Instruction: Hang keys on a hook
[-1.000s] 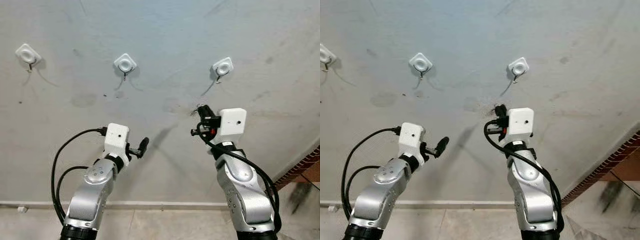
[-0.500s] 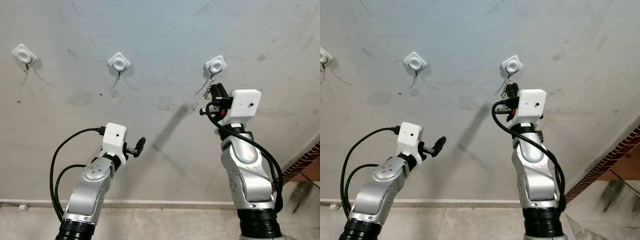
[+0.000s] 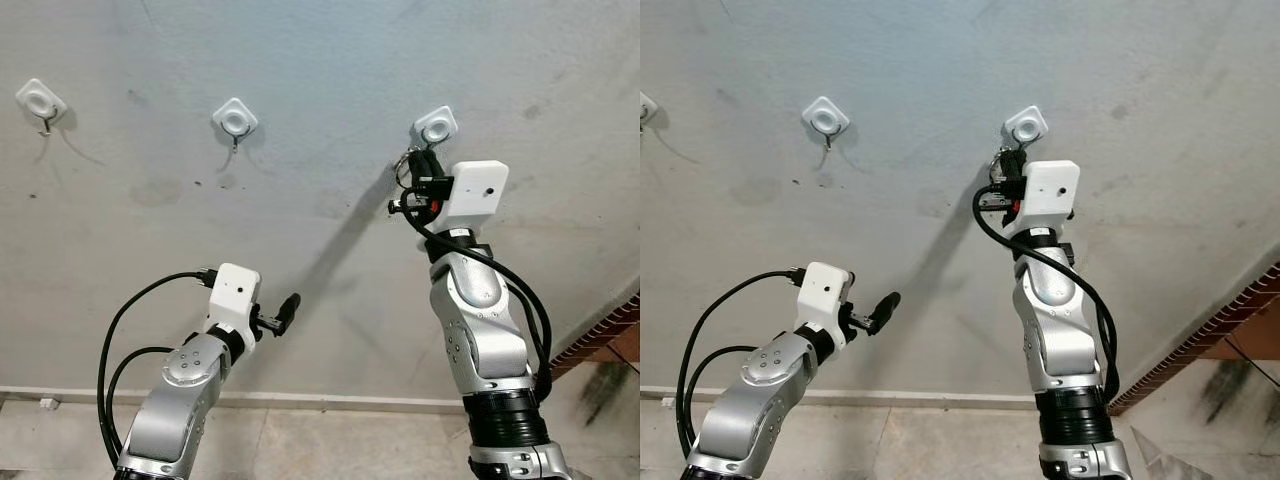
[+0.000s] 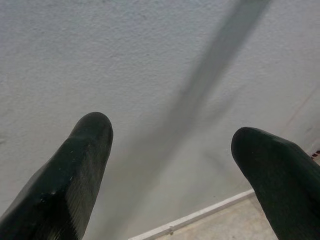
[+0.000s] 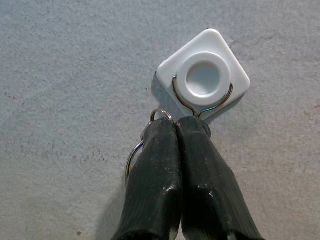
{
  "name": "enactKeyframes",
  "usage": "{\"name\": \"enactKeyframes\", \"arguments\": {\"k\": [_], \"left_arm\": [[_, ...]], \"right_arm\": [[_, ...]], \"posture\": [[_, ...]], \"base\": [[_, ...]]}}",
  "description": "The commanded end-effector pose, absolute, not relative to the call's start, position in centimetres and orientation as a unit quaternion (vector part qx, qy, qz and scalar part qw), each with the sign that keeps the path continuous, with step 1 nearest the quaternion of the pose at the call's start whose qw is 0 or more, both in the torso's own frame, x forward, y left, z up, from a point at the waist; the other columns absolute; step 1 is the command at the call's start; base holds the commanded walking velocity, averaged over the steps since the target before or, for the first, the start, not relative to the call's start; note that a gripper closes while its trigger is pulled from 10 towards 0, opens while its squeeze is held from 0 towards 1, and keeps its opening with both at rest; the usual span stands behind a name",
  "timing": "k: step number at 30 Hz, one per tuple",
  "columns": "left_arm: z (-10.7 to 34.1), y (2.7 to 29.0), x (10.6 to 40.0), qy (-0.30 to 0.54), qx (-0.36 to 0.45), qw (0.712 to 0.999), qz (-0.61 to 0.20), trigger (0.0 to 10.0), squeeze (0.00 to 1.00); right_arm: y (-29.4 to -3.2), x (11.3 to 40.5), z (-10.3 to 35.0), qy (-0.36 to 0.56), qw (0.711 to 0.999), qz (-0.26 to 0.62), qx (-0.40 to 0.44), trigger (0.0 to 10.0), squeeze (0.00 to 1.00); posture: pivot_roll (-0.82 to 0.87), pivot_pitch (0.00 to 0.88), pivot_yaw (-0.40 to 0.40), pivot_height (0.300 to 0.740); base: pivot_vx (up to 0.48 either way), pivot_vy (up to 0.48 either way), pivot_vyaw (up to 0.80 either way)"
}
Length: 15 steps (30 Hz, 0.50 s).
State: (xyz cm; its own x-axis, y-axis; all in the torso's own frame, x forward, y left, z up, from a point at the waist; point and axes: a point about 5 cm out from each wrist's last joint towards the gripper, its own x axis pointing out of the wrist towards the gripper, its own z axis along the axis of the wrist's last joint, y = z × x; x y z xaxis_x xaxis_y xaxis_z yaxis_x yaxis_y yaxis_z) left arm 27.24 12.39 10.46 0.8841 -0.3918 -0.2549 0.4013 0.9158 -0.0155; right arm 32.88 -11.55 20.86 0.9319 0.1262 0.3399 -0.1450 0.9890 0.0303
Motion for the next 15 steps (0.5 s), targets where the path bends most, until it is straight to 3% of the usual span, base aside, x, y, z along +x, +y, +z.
{"name": "enactKeyframes", "arguments": {"k": [1,15], "left_arm": [[10.6,12.2,27.0,0.127,0.019,0.97,-0.209,10.0,0.0],[10.8,12.3,27.0,0.129,0.023,0.968,-0.212,10.0,0.0]], "right_arm": [[-12.0,33.2,21.1,-0.173,0.983,0.059,0.031,10.0,0.0],[-13.2,32.1,21.8,-0.189,0.977,0.091,0.035,10.0,0.0]], "posture": [[0.16,0.068,-0.059,0.74],[0.16,0.07,-0.052,0.74]], "base": [[0.0,0.0,0.0],[0.0,0.0,0.0]]}}
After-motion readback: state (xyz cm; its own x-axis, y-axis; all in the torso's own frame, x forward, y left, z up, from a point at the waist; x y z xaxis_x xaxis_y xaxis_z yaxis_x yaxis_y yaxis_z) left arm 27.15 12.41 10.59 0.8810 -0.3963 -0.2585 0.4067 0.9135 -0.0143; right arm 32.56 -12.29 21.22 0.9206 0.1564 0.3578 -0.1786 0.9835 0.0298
